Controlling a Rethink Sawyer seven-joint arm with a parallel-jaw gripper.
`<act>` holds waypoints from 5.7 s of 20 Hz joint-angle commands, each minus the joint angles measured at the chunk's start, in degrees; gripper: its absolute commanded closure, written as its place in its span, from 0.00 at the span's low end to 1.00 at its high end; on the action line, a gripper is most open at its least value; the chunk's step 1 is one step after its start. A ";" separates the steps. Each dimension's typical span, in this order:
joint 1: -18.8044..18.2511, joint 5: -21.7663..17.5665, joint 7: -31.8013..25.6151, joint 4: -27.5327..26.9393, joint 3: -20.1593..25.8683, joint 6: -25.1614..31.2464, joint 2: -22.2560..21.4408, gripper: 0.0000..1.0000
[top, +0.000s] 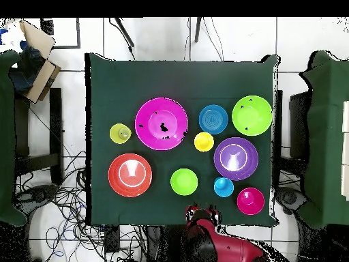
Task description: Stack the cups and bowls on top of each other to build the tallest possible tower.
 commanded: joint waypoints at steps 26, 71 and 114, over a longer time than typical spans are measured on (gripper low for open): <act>-0.69 5.26 7.77 -8.98 10.20 10.33 0.19 0.00; 10.04 18.33 8.42 -19.94 10.63 16.85 4.12 0.00; 7.79 6.58 8.47 -15.64 -1.35 -8.27 22.14 0.00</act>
